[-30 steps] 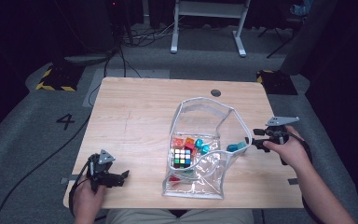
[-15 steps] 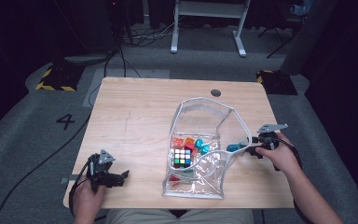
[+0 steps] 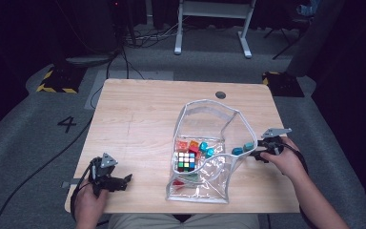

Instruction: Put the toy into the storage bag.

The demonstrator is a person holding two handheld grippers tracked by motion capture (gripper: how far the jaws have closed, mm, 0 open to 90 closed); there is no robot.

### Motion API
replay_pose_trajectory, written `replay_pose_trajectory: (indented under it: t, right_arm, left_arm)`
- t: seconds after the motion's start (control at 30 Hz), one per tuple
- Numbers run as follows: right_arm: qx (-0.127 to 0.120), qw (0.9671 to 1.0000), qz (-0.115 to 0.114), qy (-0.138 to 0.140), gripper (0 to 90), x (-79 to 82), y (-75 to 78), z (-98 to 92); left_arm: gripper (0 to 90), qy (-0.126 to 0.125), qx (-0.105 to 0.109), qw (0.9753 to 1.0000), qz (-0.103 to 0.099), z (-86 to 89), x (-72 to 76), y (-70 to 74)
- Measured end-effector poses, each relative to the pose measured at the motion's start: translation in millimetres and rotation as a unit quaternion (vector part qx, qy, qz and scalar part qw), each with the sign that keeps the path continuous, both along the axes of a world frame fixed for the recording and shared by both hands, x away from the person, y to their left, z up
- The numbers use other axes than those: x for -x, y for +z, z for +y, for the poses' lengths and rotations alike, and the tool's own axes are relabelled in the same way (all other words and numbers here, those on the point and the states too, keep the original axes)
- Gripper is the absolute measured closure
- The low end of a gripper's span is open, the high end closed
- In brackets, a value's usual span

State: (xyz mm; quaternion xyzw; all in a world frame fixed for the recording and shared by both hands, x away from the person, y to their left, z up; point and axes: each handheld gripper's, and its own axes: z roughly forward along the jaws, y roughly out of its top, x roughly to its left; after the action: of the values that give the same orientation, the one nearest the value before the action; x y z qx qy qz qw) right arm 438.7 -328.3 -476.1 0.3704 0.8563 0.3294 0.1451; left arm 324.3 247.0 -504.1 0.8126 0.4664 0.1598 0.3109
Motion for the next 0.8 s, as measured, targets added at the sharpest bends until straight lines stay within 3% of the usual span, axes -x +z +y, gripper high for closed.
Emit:
replay_pose_trajectory:
  t: [0.17, 0.27, 0.33, 0.4, 0.53, 0.8]
  right_arm:
    - [-0.012, 0.9999, 0.009, -0.006, 37.9, 0.1, -9.2, 3.2]
    - [-0.010, 0.9999, 0.009, -0.007, 42.4, 0.0, -13.3, 7.5]
    - [-0.005, 1.0000, 0.003, -0.007, 52.6, -0.9, -13.0, 8.2]
    - [0.001, 0.9999, 0.004, -0.010, 59.0, -1.2, -10.3, 8.1]
    - [-0.001, 1.0000, -0.002, -0.007, 59.2, 0.1, -2.4, 6.2]
    - [0.000, 0.9999, -0.013, 0.009, 59.1, 10.4, 29.5, 0.2]
  left_arm:
    - [0.0, 0.000, 0.000, 1.0000, 0.000, 0.0, 0.0, 0.0]
    - [0.0, -0.001, 0.000, 1.0000, 0.000, 0.0, 0.0, 0.0]
    - [0.0, 0.000, 0.000, 1.0000, 0.000, 0.0, 0.0, 0.0]
    - [0.0, 0.000, 0.000, 1.0000, 0.000, 0.0, 0.0, 0.0]
    - [0.0, -0.001, -0.001, 1.0000, 0.000, 0.1, -0.1, 0.1]
    - [0.0, 0.000, 0.000, 1.0000, 0.000, 0.0, 0.0, 0.0]
